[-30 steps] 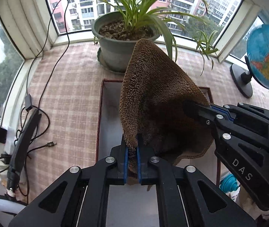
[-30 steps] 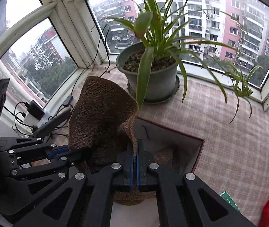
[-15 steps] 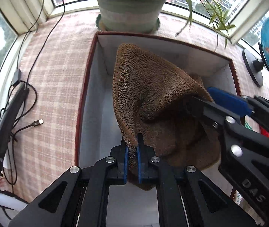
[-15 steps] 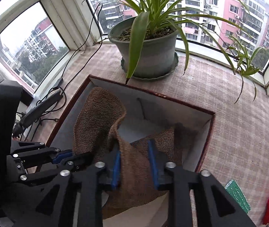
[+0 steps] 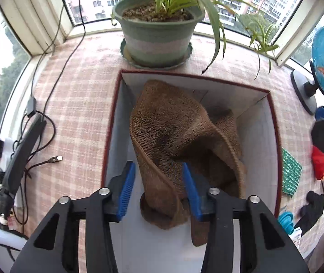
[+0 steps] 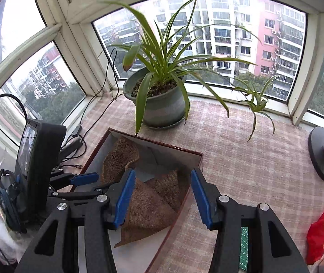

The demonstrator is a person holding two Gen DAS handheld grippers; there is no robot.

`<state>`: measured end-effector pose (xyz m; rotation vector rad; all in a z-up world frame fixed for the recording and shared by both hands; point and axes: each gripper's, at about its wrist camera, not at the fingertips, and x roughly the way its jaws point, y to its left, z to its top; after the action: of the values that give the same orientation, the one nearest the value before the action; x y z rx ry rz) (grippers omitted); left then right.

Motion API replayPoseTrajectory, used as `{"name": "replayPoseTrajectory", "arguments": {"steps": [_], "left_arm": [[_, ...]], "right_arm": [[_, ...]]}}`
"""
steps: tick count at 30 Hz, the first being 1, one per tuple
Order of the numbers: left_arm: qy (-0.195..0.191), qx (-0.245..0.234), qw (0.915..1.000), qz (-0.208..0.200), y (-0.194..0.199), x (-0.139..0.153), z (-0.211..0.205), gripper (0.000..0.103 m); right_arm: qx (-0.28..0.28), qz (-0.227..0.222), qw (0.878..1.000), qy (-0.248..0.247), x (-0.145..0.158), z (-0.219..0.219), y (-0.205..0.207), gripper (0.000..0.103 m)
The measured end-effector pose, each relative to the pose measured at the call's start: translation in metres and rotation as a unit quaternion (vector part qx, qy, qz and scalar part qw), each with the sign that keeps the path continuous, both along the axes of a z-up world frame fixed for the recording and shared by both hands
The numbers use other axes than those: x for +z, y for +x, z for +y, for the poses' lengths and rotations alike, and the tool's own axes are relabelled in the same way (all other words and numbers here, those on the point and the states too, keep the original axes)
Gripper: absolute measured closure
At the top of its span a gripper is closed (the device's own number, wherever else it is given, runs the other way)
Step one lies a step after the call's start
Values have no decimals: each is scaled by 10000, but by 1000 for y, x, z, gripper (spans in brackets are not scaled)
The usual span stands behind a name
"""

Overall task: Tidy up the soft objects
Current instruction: 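Lower the towel into the box and open both grippers, then withdraw both grippers from the box toward the teal funnel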

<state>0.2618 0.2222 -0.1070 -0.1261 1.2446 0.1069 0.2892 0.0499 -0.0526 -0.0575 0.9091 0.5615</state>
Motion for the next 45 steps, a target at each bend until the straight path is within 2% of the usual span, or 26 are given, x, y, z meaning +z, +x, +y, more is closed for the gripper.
{"name": "replayPoseTrajectory", "arguments": {"steps": [4,8,10,15,18,21,23,27,28,29,30,33,38,41,45], "left_arm": [[62,78,9996,-259,-17,25,4,59],[183,46,9974,-697,-45,51,4,59],[342,37,9944,-998,-63,71,-6,59],[370,-52,9853,-1668,-109,114,-28,59],[281,-99,9805,-1942,-132,128,-42,59],[348,-154,9756,-2164,-152,138,-60,59],[333,-208,9744,-2212,-159,138,-69,59],[144,-189,9755,-2189,-179,133,-86,58],[168,-179,9751,-2202,-184,131,-91,55],[187,-168,9750,-2207,-188,127,-95,45],[174,-141,9748,-2219,-192,124,-99,42],[135,-193,9767,-2132,-198,113,-115,42],[149,-413,9774,-2067,-200,102,-151,42],[48,-599,9776,-2017,-198,96,-176,42],[-49,-822,9780,-1918,-193,88,-205,42]], "right_arm": [[-17,-200,9995,238,22,-26,-21,54],[67,-438,9980,452,43,-49,-47,43],[110,-553,9966,594,50,-62,-61,41],[72,-659,9939,877,60,-99,-92,41],[134,-665,9940,858,63,-120,-110,41],[146,-779,9937,792,65,-143,-131,39],[96,-768,9937,810,65,-159,-142,31],[-277,-839,9924,860,68,-205,-163,29],[-406,-881,9915,866,69,-220,-169,29],[-517,-887,9907,890,69,-234,-174,29],[-610,-863,9901,922,68,-249,-179,29],[-926,-848,9883,865,63,-292,-195,29],[-1582,-948,9778,991,57,-362,-219,29],[-1784,-868,9756,941,50,-387,-227,29],[-1925,-830,9757,644,38,-410,-235,29]]}}
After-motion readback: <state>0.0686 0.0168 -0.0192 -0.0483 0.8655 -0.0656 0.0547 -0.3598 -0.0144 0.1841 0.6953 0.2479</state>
